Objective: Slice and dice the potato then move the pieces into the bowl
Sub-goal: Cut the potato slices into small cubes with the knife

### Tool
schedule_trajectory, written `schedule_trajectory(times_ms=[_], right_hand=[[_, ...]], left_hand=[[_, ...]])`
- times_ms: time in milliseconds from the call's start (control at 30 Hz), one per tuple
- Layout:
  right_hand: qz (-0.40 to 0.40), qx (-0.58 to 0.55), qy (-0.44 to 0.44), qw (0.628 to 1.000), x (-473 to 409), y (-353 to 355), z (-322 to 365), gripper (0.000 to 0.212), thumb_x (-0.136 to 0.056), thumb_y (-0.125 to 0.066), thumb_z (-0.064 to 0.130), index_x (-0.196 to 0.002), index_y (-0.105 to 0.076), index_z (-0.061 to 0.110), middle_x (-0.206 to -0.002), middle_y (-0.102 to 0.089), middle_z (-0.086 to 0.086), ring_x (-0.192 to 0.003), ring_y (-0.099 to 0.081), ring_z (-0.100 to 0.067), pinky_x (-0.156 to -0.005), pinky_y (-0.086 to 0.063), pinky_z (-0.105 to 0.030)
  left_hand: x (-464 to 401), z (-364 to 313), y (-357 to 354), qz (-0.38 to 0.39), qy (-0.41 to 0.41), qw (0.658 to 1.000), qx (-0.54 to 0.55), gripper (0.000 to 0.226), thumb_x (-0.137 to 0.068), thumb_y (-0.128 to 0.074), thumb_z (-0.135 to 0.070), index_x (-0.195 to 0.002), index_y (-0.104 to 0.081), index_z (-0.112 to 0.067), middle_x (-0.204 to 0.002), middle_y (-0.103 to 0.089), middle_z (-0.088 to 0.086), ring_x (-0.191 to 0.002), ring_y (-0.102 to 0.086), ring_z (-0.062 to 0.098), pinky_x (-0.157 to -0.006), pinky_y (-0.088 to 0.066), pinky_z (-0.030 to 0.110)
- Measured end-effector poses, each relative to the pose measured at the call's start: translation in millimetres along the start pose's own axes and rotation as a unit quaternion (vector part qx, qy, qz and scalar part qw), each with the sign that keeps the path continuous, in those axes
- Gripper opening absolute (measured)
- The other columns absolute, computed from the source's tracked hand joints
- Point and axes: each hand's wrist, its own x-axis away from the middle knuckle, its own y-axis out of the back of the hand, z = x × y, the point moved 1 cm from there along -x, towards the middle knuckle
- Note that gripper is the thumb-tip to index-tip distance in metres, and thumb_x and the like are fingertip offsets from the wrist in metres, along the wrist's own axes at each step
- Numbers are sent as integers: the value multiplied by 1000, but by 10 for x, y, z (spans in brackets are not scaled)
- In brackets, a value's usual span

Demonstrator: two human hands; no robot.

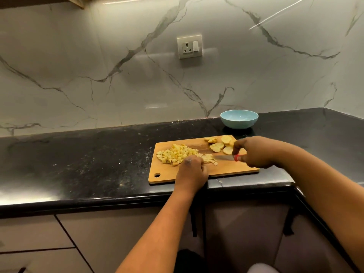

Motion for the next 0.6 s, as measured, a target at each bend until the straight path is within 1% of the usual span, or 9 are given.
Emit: schedule_trajectory(times_ms=[33, 100, 167, 233, 300, 333, 400, 500, 600], right_hand=[[-30, -47, -8, 998, -69, -17, -73, 27, -97, -55, 20, -124, -55, 24, -95, -56, 3, -83, -56, -14, -65, -45, -20], [-89, -121, -24, 988, -236, -124, -184, 25, -99, -52, 22, -124, -55, 22, -96, -58, -1, -82, -58, -15, -66, -46, -24], [-114, -181, -42, 976, -388, -317, -239, 25, -100, -49, 22, -124, -53, 19, -97, -59, -5, -82, -58, -16, -65, -47, -26], [-135, -239, -59, 960, -498, -513, -265, 23, -101, -47, 22, -124, -52, 19, -100, -61, -10, -83, -58, -19, -64, -48, -28], [-167, -280, -69, 943, -575, -651, -292, 24, -101, -46, 23, -124, -52, 19, -105, -64, -13, -87, -59, -22, -70, -49, -33], [-182, -290, -68, 937, -606, -698, -302, 24, -101, -46, 23, -124, -51, 19, -104, -64, -13, -89, -60, -23, -72, -49, -34], [-212, -316, -60, 923, -648, -749, -310, 22, -101, -44, 22, -122, -51, 19, -99, -65, -11, -88, -61, -23, -73, -49, -35], [-235, -352, -50, 905, -666, -775, -315, 17, -102, -43, 22, -116, -52, 19, -93, -64, -7, -75, -59, -14, -65, -44, -28], [-238, -379, -46, 893, -681, -791, -350, 17, -103, -42, 22, -117, -52, 20, -88, -63, -5, -66, -56, -8, -60, -41, -24]], left_hand=[[-5, 8, 10, -8, 8, 1000, 6, 28, -91, -54, -13, -111, -69, -4, -107, -67, 11, -103, -59, 21, -94, -48, 29], [-44, 3, 38, -15, 20, 1000, 5, 37, -92, -56, -19, -125, -64, -6, -122, -63, 10, -117, -53, 21, -102, -39, 27], [-132, -25, 33, 0, 13, 1000, -16, 45, -92, -60, -34, -131, -60, -11, -130, -58, 7, -125, -47, 22, -107, -36, 30], [-248, -91, -17, 37, -13, 997, -64, 53, -91, -60, -49, -133, -58, -17, -135, -55, 4, -128, -44, 22, -106, -39, 35], [-355, -187, -94, 98, -29, 989, -108, 56, -91, -55, -56, -133, -55, -19, -140, -50, 4, -132, -41, 24, -106, -38, 40], [-403, -219, -134, 120, -28, 985, -121, 53, -93, -52, -56, -131, -56, -19, -141, -49, 5, -133, -40, 25, -106, -38, 42], [-498, -229, -198, 129, -25, 982, -137, 44, -97, -49, -50, -125, -57, -18, -137, -49, 6, -129, -43, 26, -103, -40, 43], [-605, -192, -202, 130, -37, 978, -160, 35, -99, -47, -41, -124, -53, -18, -133, -49, 6, -124, -46, 26, -103, -37, 43], [-677, -132, -138, 140, -67, 962, -224, 34, -101, -39, -36, -128, -50, -19, -135, -49, 6, -126, -43, 25, -106, -30, 45]])
